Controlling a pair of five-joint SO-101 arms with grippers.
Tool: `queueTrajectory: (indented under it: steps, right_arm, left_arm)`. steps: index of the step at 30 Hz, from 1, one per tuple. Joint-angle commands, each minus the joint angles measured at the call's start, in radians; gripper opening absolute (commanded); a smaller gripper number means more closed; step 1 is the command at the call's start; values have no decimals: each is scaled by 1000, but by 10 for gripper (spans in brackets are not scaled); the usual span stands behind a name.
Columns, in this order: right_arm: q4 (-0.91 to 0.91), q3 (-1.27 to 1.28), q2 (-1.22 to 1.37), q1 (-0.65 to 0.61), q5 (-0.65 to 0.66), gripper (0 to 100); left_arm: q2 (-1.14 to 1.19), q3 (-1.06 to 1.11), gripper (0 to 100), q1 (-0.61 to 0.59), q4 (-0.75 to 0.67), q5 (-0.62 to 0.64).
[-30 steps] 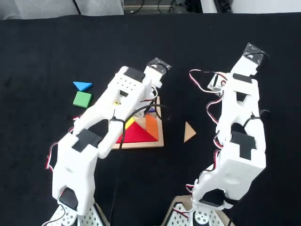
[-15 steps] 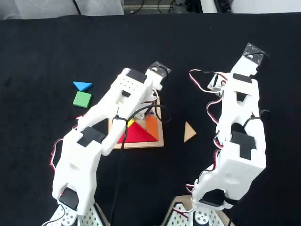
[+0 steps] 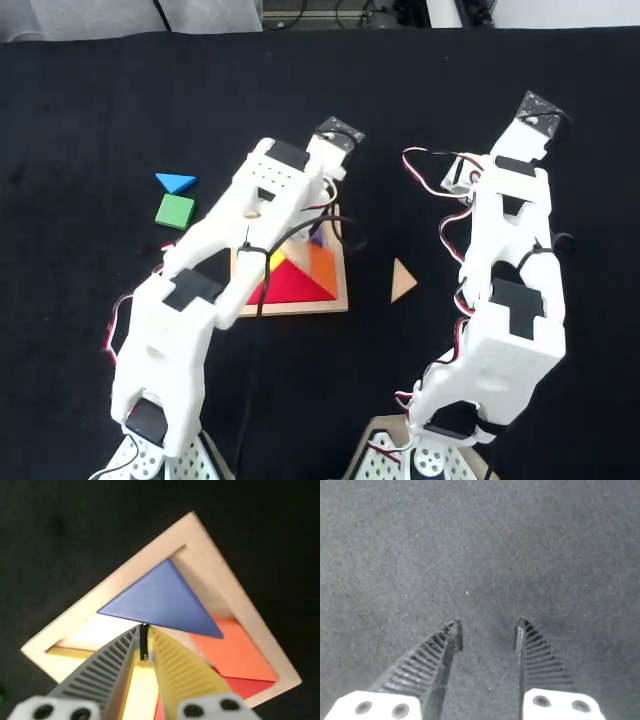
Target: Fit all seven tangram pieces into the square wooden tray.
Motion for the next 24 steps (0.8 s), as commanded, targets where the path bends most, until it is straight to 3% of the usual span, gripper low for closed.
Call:
queueTrajectory:
  steps: [1,10,13,18,24]
  right_arm:
    - [-15,-42,-4,-5,-5,180]
    - [-15,-42,-4,-5,-5,180]
    - [-17,-42,-4,-5,-5,180]
    - [-15,-42,-4,-5,-5,180]
    - [-14,-42,-4,-5,-5,180]
  left_arm:
    - [-18,-58,35,53,-8,-3]
    - [-20,-77,35,96,-2,-3]
    - [-23,-130,35,84,83,-3]
    - [-46,-252,35,30,244,-3]
    - [26,-186,36,-111,152,-5]
